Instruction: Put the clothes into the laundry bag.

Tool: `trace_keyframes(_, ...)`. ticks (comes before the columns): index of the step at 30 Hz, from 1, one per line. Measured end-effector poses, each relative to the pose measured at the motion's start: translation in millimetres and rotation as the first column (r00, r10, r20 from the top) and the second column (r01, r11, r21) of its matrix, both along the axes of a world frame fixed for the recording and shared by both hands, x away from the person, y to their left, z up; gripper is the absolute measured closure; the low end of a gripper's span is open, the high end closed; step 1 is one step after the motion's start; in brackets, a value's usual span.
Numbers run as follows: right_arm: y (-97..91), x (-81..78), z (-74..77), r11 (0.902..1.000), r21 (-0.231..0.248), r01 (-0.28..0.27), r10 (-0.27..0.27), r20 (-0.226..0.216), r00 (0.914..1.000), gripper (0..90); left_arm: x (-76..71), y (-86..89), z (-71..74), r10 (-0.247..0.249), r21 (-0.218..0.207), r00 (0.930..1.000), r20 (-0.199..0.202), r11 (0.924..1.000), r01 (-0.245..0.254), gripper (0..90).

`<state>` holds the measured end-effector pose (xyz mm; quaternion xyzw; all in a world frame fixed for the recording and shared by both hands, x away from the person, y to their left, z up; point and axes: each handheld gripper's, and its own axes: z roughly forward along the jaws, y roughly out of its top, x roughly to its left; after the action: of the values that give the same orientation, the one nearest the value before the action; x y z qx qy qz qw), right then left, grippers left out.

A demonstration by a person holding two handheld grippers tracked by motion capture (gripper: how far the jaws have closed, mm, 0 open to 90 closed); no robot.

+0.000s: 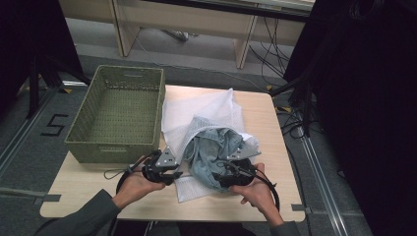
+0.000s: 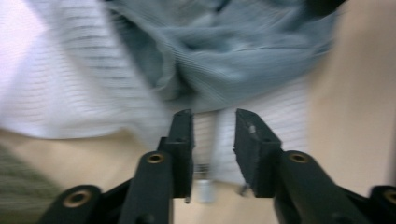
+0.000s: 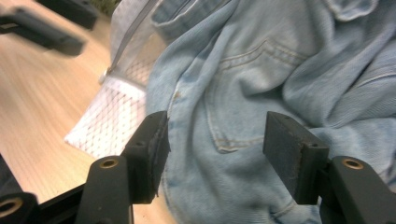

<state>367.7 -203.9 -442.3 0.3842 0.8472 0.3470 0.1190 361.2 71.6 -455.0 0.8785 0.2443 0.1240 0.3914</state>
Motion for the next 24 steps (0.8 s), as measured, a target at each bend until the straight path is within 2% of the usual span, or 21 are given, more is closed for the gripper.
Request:
trace_keyframes(1,2.2,0.3,-4.1,1.0000,0.008,-0.003,0.002,0.026,0.9997,41.6,-3.9,-3.0,-1.8,-0.025,0.007,0.9996,-0.013,0.9997,0.025,62.4)
trace_keyframes(3,6.4,-1.4,-7.0,1.0000,0.008,0.002,-0.002,0.002,1.0000,41.2,-9.6,-11.5,-9.0,-0.054,0.036,0.9976,-0.043,0.9978,0.055,55.9)
trace_keyframes(4,6.9,-1.4,-7.3,0.9999,-0.008,-0.006,0.006,0.002,1.0000,41.1,-10.3,-16.1,-13.3,-0.061,0.054,0.9970,-0.048,0.9965,0.064,52.1)
trace_keyframes(5,8.4,-2.5,-6.8,1.0000,0.003,-0.001,0.001,-0.020,0.9998,41.1,-10.8,-21.2,-18.4,-0.067,0.064,0.9959,-0.060,0.9954,0.071,48.8)
trace_keyframes(6,8.6,-3.3,-5.4,0.9999,-0.014,-0.009,0.009,-0.035,0.9993,41.0,-11.0,-25.9,-23.1,-0.076,0.087,0.9947,-0.070,0.9929,0.082,45.9)
trace_keyframes(7,10.4,-3.0,-9.2,0.9999,0.008,-0.008,0.008,0.010,0.9999,41.0,-11.1,-30.3,-28.0,-0.081,0.116,0.9939,-0.075,0.9892,0.089,42.4)
trace_keyframes(8,11.1,-4.4,-7.4,0.9999,0.011,-0.008,0.008,-0.013,0.9999,40.9,-11.1,-34.4,-32.7,-0.087,0.133,0.9929,-0.082,0.9864,0.097,39.5)
trace_keyframes(9,11.1,-5.3,-5.1,0.9998,-0.008,-0.017,0.016,-0.033,0.9993,40.8,-9.7,-36.4,-36.1,-0.102,0.166,0.9911,-0.085,0.9794,0.115,36.9)
trace_keyframes(10,11.5,-4.9,-6.5,0.9996,-0.013,-0.026,0.026,-0.013,0.9996,40.6,-9.6,-38.1,-39.4,-0.105,0.187,0.9894,-0.100,0.9748,0.122,35.8)
trace_keyframes(11,12.6,-4.9,-8.2,0.9995,-0.010,-0.031,0.031,-0.002,0.9995,40.5,-9.7,-39.5,-42.7,-0.105,0.187,0.9890,-0.104,0.9745,0.124,35.9)
trace_keyframes(13,14.4,-6.1,-9.6,0.9990,-0.018,-0.041,0.041,-0.014,0.9991,40.2,-9.2,-39.4,-44.6,-0.126,0.189,0.9867,-0.102,0.9714,0.144,42.1)
trace_keyframes(14,16.4,-6.6,-12.0,0.9991,-0.011,-0.040,0.040,-0.006,0.9992,40.0,-9.8,-39.3,-45.0,-0.116,0.174,0.9852,-0.126,0.9752,0.137,46.2)
trace_keyframes(15,17.5,-6.8,-13.4,0.9987,-0.014,-0.049,0.049,-0.002,0.9988,39.9,-8.8,-38.2,-44.3,-0.126,0.176,0.9857,-0.112,0.9738,0.144,52.2)
trace_keyframes(16,18.3,-7.4,-13.1,0.9983,-0.018,-0.054,0.054,-0.018,0.9984,39.9,-8.9,-37.7,-44.3,-0.123,0.166,0.9859,-0.113,0.9759,0.141,59.8)
trace_keyframes(17,19.5,-7.4,-14.6,0.9981,-0.022,-0.058,0.058,-0.014,0.9982,39.8,-11.1,-38.5,-45.7,-0.105,0.140,0.9869,-0.123,0.9827,0.122,67.1)
trace_keyframes(18,21.4,-6.6,-18.1,0.9979,-0.013,-0.064,0.064,0.013,0.9979,39.7,-11.5,-38.6,-45.7,-0.112,0.139,0.9870,-0.116,0.9820,0.127,73.4)
trace_keyframes(19,20.8,-6.9,-16.0,0.9959,-0.040,-0.080,0.080,-0.021,0.9966,39.5,-10.5,-37.6,-44.9,-0.137,0.159,0.9850,-0.105,0.9754,0.152,79.9)
trace_keyframes(20,23.4,-6.7,-19.4,0.9968,-0.026,-0.076,0.075,-0.017,0.9970,39.4,-9.9,-36.8,-44.6,-0.147,0.167,0.9835,-0.105,0.9723,0.163,82.9)
trace_keyframes(22,25.7,-5.8,-22.8,0.9963,-0.039,-0.076,0.076,-0.013,0.9971,39.4,-10.0,-36.3,-44.8,-0.144,0.167,0.9832,-0.111,0.9726,0.162,86.3)
trace_keyframes(23,32.7,-4.1,-29.6,0.9918,-0.084,-0.097,0.092,-0.058,0.9941,46.8,-10.1,-35.9,-45.7,-0.133,0.145,0.9850,-0.111,0.9783,0.148,87.5)
trace_keyframes(24,36.5,-3.4,-35.3,0.9901,-0.091,-0.107,0.104,-0.037,0.9939,52.9,-10.9,-36.1,-46.2,-0.127,0.136,0.9856,-0.113,0.9806,0.141,87.9)
